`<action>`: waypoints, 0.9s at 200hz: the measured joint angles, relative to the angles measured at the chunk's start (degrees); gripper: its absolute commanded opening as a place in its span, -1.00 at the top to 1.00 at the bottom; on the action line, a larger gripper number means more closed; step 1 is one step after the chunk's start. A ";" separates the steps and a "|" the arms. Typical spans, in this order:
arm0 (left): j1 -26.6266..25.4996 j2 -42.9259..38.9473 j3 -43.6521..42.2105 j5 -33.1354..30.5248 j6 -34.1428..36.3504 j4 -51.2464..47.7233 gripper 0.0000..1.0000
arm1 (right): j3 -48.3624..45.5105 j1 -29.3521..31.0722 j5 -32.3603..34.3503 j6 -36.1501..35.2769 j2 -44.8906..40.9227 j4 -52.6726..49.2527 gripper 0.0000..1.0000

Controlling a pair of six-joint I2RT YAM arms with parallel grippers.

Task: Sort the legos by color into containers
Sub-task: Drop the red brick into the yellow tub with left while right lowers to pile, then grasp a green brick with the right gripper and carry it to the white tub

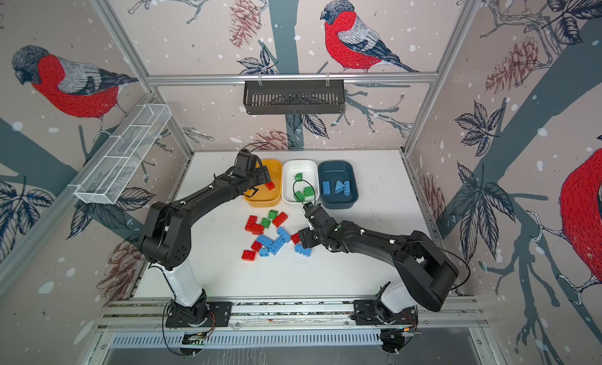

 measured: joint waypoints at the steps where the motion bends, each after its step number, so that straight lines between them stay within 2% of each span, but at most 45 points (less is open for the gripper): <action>1: 0.00 -0.04 -0.02 0.00 -0.02 0.02 -0.79 | -0.04 0.00 -0.17 -0.02 0.00 -0.04 -0.54; 24: 0.00 -0.90 -0.83 0.44 -0.17 -0.02 -0.84 | -0.02 0.00 -1.36 -0.81 0.72 -0.81 -0.49; 66: 0.00 -2.25 -1.88 1.36 -0.20 0.02 -0.92 | 1.03 0.28 -1.42 -0.98 3.21 -1.73 -0.26; 132: 0.00 -3.04 -2.86 1.84 -0.20 0.00 -0.93 | 1.70 1.27 1.81 -1.01 4.98 -2.97 -0.11; 180: 0.00 -3.82 -3.54 3.23 -0.15 0.17 -0.93 | 1.33 1.38 4.22 -0.74 4.50 -2.78 0.15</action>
